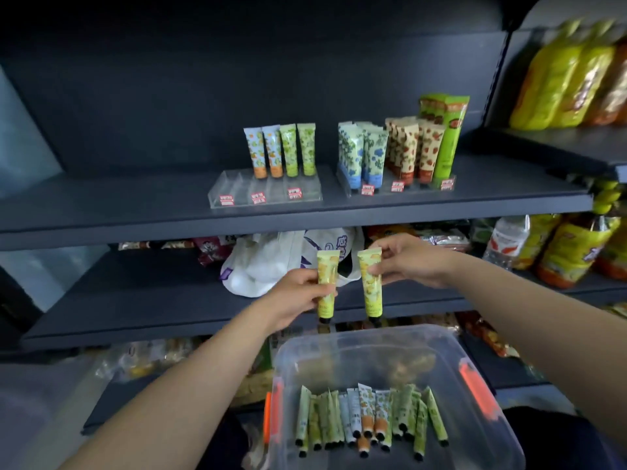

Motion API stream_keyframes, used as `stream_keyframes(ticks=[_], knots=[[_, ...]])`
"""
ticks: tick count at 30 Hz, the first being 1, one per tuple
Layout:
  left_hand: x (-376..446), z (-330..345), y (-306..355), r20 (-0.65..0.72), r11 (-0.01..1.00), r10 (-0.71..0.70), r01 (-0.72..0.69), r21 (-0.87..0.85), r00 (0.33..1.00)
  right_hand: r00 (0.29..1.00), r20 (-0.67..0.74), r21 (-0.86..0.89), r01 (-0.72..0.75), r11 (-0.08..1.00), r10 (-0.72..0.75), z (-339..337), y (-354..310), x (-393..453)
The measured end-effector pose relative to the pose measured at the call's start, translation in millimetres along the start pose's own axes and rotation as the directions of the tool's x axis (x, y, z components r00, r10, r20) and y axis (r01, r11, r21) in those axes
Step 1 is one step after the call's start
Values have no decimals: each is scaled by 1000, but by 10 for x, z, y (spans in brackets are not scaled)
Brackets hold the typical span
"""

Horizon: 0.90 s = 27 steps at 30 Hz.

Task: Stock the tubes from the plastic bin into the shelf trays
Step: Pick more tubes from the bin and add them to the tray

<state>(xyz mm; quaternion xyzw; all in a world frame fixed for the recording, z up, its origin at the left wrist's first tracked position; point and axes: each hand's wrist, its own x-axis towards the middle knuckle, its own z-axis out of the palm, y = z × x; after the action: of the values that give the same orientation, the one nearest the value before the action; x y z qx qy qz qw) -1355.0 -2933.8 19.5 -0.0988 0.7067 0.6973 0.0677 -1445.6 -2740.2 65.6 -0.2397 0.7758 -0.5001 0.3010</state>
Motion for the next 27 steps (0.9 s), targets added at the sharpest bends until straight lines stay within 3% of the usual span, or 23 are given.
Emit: stream_keyframes(ticks=[7,14,20,27], knots=[[-137,-595,1020,-117,943,246,-210,257,962,977,18,-288,208,935,-212,-74,-1233,74],[65,-1337,1862,-311,867,445,-317,383,840,900,-51,-474,360,803,-434,11,-2222,625],[423,-1975,2115,-378,864,433,-258,432,818,865,-33,-682,346,645,-500,128,-2608,1328],[885,-2397,2037,-428,886,382,-193,421,819,861,52,-791,345,505,-507,266,-2696,2038]])
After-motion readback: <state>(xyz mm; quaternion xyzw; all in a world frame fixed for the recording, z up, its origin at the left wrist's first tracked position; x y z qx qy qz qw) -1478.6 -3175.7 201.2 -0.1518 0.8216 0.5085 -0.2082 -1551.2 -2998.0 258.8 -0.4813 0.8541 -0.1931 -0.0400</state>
